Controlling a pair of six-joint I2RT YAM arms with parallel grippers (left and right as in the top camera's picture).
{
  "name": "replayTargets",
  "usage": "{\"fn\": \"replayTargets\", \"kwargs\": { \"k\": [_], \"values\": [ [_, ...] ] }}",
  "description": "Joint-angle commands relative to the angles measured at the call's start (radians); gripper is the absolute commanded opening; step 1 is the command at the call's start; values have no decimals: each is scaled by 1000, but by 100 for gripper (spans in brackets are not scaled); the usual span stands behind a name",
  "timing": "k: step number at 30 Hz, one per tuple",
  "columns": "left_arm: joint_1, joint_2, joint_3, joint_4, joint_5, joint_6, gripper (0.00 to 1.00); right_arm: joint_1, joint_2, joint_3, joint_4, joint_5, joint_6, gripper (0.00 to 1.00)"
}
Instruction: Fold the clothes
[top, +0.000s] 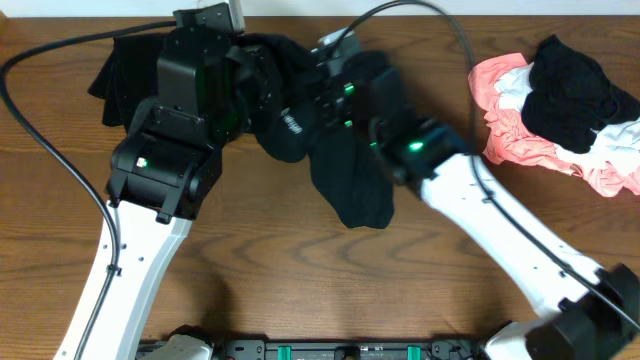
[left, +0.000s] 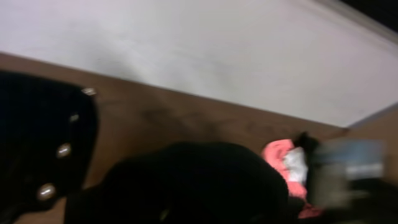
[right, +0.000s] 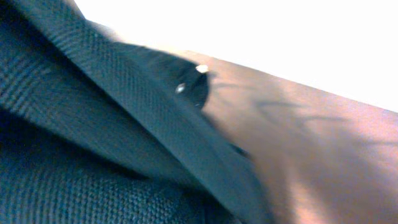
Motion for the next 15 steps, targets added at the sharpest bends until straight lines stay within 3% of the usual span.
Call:
{"fn": "replayTargets", "kwargs": {
  "k": [1,8,15],
  "values": [
    [32,-28,13,-19,-61,46,6,-81,-99,9,-18,-122,-135,1],
    [42,-26,13,-106,-60,83,7,-176,-171,9,-73,-225,-242,1],
    [41,-11,13,-298,-48,83,15,-196,-180,9,-121,-225,-272,1]
  ]
}}
